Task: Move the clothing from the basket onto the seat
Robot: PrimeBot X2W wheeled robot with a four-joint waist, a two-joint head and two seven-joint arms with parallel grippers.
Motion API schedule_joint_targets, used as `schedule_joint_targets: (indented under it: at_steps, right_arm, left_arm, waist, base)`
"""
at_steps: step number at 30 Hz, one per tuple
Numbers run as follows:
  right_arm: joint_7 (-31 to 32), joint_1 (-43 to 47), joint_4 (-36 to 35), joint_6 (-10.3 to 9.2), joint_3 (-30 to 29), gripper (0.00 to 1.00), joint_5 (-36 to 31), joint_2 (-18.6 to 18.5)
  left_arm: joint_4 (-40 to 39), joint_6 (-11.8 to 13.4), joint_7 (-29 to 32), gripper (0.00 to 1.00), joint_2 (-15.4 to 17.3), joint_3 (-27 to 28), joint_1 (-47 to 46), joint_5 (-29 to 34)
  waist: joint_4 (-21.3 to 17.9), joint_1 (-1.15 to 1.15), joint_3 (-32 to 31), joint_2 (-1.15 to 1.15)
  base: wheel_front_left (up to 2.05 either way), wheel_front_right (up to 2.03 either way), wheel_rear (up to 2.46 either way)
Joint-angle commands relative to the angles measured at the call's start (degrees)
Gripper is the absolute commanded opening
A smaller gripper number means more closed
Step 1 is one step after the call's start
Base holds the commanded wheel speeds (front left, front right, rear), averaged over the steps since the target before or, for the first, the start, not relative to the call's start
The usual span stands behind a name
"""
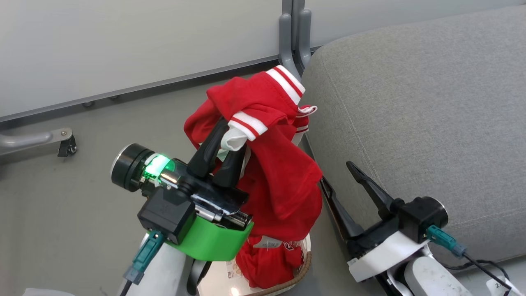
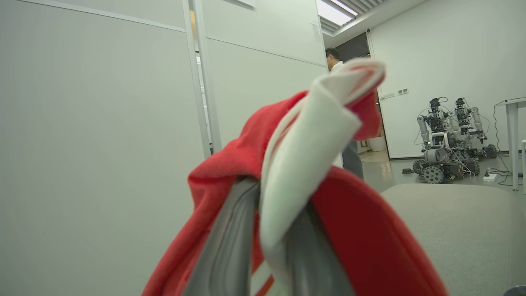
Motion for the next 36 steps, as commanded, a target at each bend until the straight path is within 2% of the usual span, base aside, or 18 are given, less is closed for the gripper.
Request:
schedule_joint_targets:
  at_steps: [1, 8, 13, 17, 27, 36]
  right_arm:
    - [-0.18, -1.02, -1.10, -0.01, 1.04, 1.00, 1.03, -1.59]
    - [-0.18, -3.37, -6.10, 0.00, 3.32, 1.00, 6.32, -7.20]
    - [-0.18, -4.21, -11.39, -0.01, 11.93, 1.00, 13.14, -13.01]
    - [-0.19, -6.68, -12.29, -0.01, 19.41, 1.00, 14.42, -17.48]
    - [-0.18, -13.47, -9.60, -0.01, 24.75, 1.00, 13.05, -20.43]
    - [-0.18, -16.92, -7.45, -0.01, 27.73, 1.00, 14.37, -22.99]
  left_arm:
    - [0.00, -0.19, -0.03, 0.00, -0.01, 0.16, 0.46, 0.10]
    - [0.29, -0.31, -0.03, 0.00, 0.00, -0.03, 0.16, 0.34]
    - [0.87, -0.33, -0.03, 0.00, 0.02, 0.98, 0.20, 0.34]
    - [1.20, -0.39, -0.03, 0.00, 0.02, 1.47, -0.40, 0.64]
    - [1.22, -0.82, -0.03, 0.00, 0.03, -3.82, -1.76, 1.72]
    - [0.49, -0.84, -0.03, 0.00, 1.87, -8.13, -2.27, 0.71]
  waist:
    - [0.00, 0.00, 0.05, 0.00]
    - [0.17, 0.00, 0.26, 0.00]
    - [0.32, 0.00, 0.44, 0.00]
    - [0.23, 0.00, 0.61, 0.00]
    - [1.37, 0.00, 0.26, 0.00]
    - [2.36, 0.00, -0.48, 0.00]
  base:
    - [0.00, 0.00, 0.00]
    - [0.00, 0.00, 0.00]
    - [0.00, 0.00, 0.00]
    - [0.00, 0.00, 0.00]
    - [0.00, 0.00, 0.00]
    - [0.00, 0.00, 0.00]
